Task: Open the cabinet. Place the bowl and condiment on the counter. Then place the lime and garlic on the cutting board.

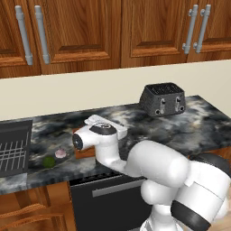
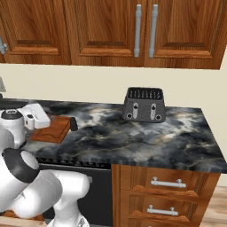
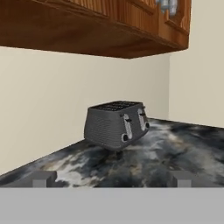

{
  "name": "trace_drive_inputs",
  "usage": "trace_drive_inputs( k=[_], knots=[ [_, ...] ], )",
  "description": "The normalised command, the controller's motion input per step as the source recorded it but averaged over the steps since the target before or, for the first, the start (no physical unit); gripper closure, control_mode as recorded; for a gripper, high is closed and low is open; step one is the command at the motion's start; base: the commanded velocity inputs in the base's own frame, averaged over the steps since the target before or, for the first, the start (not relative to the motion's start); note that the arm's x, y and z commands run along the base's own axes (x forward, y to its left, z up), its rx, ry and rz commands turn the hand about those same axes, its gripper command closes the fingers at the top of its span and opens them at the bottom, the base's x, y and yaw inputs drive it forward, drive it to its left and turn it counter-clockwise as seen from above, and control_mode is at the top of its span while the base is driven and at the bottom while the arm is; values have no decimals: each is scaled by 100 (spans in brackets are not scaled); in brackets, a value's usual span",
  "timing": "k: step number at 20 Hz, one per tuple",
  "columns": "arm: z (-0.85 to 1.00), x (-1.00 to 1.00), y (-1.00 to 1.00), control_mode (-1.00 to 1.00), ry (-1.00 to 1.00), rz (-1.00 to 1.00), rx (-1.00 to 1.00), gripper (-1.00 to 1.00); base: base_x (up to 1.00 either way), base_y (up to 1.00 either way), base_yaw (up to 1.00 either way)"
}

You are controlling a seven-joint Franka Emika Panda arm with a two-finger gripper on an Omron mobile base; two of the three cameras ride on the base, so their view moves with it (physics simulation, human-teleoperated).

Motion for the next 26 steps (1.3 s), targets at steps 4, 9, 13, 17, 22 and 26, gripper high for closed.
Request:
trace_drive_inputs(
  k=[4,9,13,17,22,26],
  knots=[
    [42,-55,-7,-100,0,-2,9,-100,0,0,0],
    [38,-64,-15,-100,0,-2,9,-100,0,0,0],
    [34,-61,-1,-100,0,-3,8,-100,0,0,0],
    [50,-52,-5,-100,0,-1,8,-100,0,0,0],
    [46,-54,-9,-100,0,0,6,-100,0,0,0],
    [37,-64,-7,-100,0,0,4,-100,0,0,0]
  ],
)
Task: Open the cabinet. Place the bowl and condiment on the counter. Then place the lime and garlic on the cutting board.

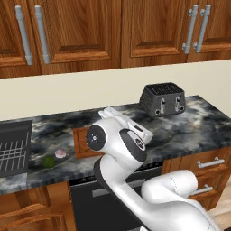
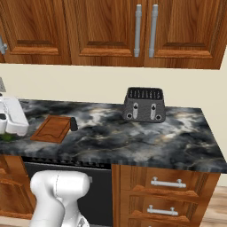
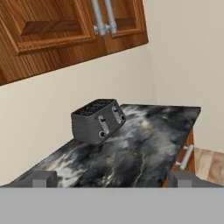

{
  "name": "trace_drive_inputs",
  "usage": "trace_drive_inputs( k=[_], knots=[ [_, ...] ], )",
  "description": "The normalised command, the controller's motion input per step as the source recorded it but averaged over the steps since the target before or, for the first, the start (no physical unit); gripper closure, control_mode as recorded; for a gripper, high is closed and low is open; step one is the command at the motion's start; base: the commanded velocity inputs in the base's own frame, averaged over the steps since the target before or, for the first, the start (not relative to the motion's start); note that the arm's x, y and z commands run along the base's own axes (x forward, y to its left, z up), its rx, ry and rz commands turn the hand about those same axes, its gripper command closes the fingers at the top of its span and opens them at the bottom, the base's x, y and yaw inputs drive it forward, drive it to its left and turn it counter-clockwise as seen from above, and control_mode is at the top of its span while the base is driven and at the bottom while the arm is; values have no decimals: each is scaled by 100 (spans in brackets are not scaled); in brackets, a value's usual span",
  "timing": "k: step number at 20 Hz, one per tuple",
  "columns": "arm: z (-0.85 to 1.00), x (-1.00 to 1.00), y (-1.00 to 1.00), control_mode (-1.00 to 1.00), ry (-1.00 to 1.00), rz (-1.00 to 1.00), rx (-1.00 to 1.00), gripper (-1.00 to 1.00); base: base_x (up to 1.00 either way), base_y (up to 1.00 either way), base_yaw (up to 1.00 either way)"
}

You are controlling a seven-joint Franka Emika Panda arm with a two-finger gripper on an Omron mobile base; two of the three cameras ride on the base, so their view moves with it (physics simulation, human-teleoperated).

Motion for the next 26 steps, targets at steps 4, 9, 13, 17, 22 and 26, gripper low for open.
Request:
trace_drive_inputs(
  k=[4,9,13,17,22,26],
  knots=[
    [38,-67,-7,-100,0,0,4,-100,0,0,0],
    [34,-70,-9,-100,0,0,4,-100,0,0,0],
    [6,-44,-14,-100,0,0,5,-100,0,0,0],
    [0,0,0,-100,0,0,0,-100,0,0,0],
    [0,-15,0,100,-2,0,0,-100,-33,0,0],
    [0,0,0,100,0,0,0,-100,-100,5,0]
  ],
)
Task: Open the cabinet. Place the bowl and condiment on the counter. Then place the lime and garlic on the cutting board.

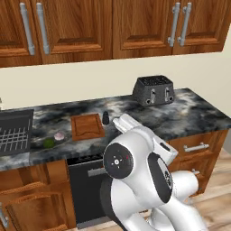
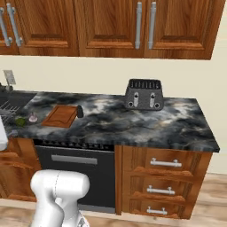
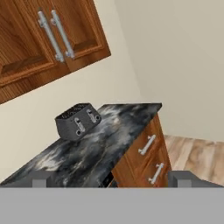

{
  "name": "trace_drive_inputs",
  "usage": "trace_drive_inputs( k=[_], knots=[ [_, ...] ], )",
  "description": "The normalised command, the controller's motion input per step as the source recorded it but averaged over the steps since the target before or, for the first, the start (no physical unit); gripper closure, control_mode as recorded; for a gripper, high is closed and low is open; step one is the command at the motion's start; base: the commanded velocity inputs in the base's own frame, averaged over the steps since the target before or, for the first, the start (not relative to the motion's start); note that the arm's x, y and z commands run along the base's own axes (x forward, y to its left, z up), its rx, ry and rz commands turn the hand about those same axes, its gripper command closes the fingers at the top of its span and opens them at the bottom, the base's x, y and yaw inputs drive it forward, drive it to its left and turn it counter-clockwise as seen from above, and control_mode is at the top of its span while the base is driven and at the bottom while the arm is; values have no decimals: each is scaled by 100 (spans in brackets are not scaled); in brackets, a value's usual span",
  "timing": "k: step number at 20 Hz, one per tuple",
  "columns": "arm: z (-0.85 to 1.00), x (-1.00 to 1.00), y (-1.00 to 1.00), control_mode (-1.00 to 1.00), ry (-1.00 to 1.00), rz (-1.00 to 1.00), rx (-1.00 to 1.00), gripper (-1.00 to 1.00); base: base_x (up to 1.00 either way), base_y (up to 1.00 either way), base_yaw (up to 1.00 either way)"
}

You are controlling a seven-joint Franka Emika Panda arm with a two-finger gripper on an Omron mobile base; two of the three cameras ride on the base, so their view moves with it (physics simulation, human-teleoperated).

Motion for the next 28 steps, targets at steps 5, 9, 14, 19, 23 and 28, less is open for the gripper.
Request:
trace_drive_inputs(
  k=[5,9,14,19,23,28],
  knots=[
    [0,0,0,100,0,0,0,-100,-88,27,0],
    [0,0,0,100,0,0,0,-100,-76,52,0],
    [0,0,0,100,0,0,0,-100,-62,68,0],
    [0,0,0,100,0,0,0,-100,-34,86,0],
    [0,0,0,100,0,0,0,-100,-7,86,0],
    [0,0,0,100,0,0,0,-100,0,83,-1]
  ],
)
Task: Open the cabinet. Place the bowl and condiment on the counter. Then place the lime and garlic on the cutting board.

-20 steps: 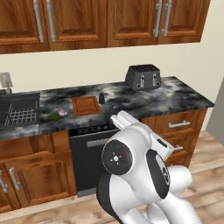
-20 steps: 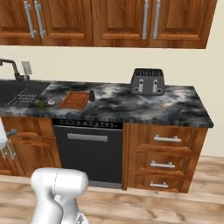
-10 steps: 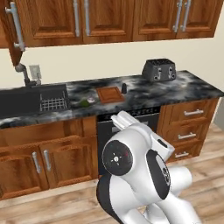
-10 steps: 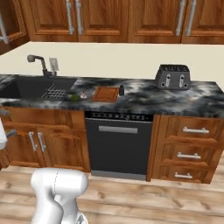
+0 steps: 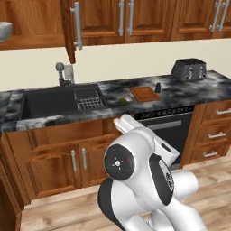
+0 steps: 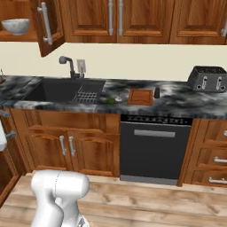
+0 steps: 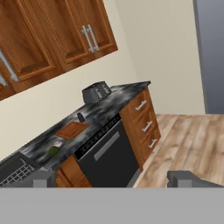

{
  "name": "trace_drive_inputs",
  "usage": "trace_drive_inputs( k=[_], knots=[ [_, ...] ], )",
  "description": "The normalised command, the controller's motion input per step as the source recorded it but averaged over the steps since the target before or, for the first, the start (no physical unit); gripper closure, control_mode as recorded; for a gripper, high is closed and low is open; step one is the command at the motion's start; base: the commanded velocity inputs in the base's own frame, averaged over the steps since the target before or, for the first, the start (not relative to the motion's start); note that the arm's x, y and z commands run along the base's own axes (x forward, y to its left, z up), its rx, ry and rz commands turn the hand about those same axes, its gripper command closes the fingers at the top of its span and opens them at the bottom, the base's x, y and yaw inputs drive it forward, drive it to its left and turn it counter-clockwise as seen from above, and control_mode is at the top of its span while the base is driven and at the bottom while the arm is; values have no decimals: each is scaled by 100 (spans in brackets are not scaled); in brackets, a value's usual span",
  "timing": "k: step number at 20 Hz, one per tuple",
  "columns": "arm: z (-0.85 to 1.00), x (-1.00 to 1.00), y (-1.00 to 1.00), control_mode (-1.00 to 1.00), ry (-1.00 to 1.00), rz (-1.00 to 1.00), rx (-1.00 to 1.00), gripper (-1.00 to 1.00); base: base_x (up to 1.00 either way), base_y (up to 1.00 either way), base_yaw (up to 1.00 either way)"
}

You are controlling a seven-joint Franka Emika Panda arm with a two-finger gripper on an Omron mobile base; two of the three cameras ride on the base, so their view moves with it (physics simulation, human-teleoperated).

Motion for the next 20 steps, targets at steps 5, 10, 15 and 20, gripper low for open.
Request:
trace_drive_inputs(
  k=[5,10,15,20],
  knots=[
    [0,0,0,100,0,0,0,-100,14,73,-4],
    [0,0,0,100,0,0,0,-100,38,51,-4],
    [0,0,0,100,0,0,0,-100,52,35,0],
    [0,0,0,100,0,0,0,-100,49,42,0]
  ],
)
